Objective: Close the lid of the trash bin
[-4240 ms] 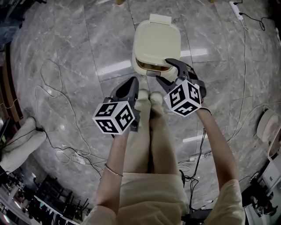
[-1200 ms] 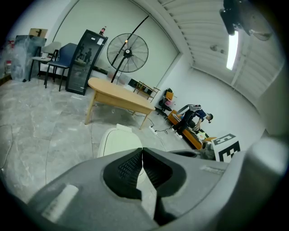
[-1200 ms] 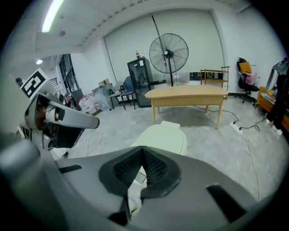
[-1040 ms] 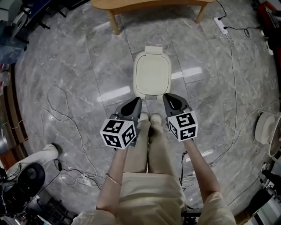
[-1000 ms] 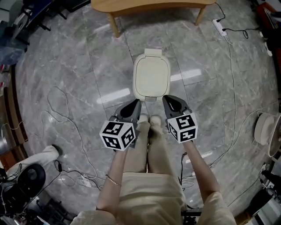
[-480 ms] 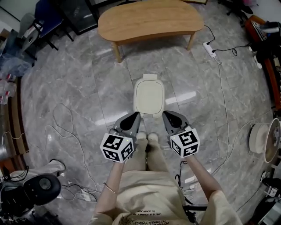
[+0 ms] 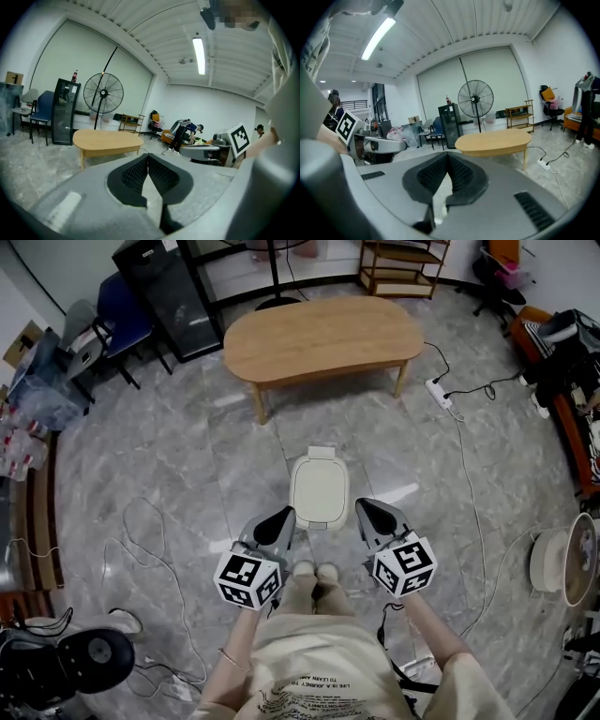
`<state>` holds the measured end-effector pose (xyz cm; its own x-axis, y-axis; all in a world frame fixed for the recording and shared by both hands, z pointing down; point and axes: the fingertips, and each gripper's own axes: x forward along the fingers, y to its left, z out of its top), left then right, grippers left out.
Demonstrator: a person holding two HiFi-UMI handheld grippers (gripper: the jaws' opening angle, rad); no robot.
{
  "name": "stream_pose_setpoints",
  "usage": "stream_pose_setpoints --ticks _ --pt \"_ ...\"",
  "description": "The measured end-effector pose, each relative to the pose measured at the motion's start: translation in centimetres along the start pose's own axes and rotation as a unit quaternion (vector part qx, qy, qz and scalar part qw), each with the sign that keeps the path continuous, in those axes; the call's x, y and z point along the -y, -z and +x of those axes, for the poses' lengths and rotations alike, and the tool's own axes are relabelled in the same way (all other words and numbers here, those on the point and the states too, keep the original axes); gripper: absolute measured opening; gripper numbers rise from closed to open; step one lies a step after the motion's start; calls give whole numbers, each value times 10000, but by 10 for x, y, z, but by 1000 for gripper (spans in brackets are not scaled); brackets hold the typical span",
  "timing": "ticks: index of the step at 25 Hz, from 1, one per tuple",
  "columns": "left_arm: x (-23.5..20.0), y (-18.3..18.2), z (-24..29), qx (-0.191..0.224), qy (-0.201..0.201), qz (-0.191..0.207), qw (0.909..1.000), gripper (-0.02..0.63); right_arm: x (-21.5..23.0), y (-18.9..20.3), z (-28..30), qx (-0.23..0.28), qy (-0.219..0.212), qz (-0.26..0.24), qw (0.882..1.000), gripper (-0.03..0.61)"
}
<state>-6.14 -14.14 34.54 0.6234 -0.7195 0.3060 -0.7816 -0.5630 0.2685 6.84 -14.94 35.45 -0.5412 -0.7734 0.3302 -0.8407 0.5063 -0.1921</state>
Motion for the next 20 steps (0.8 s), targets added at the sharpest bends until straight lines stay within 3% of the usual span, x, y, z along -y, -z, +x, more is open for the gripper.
stream_pose_setpoints --ticks 11,20 --pt "-4 -57 -25 552 -209 481 9971 23 1 -71 -25 820 90 -119 9965 5" --pt "-17 -84 -47 875 -478 705 9925 23 4 -100 -41 1246 153 -148 9920 5"
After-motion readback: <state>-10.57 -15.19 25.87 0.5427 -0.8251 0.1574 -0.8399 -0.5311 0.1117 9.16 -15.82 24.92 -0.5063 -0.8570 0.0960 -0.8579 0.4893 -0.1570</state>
